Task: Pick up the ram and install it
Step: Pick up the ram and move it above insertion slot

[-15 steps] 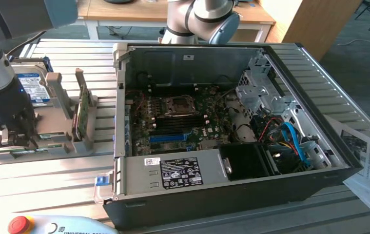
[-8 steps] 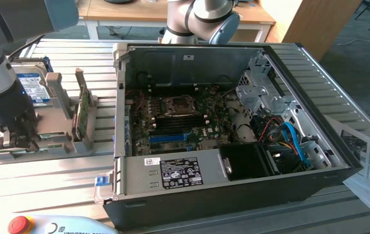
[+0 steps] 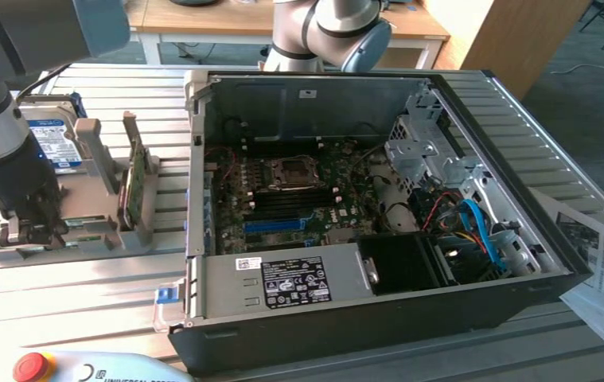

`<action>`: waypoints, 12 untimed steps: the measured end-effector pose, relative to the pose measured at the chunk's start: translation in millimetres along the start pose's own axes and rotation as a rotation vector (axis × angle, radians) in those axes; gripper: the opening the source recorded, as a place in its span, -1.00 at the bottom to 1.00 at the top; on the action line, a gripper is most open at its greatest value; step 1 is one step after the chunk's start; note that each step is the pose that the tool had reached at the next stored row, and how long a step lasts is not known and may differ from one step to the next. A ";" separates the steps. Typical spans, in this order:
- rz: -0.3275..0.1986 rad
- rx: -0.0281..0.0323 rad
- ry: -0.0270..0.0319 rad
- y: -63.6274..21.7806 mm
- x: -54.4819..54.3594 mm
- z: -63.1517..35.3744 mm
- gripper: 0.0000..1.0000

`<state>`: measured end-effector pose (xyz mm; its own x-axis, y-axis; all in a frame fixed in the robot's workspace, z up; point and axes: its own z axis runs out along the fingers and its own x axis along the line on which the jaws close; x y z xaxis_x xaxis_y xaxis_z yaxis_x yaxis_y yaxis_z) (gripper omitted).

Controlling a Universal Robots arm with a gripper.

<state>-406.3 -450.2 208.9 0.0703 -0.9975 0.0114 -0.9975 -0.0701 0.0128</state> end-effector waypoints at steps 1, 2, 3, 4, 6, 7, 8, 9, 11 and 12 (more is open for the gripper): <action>0.000 0.0000 0.0001 0.0 0.0 0.1 -0.40; 0.000 -0.0001 0.0001 0.0 0.0 0.1 -0.40; 0.000 -0.0001 0.0000 0.0 0.0 0.1 -0.40; 0.000 0.0000 0.0000 0.0 0.0 0.2 -0.40; 0.000 0.0004 -0.0002 -0.2 -0.4 0.7 -0.40; 0.000 0.0003 -0.0001 -0.1 -0.7 1.0 -0.40; 0.000 0.0001 -0.0001 -0.1 -0.9 1.3 -0.40; 0.000 0.0002 -0.0001 -0.1 -1.0 1.6 -0.40; 0.000 0.0001 0.0000 -0.1 -1.1 1.6 -0.40; 0.000 0.0001 0.0000 -0.1 -1.1 1.6 -0.40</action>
<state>-406.3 -449.1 207.2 0.0702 -0.9975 0.0114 -0.9975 -0.0701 0.0128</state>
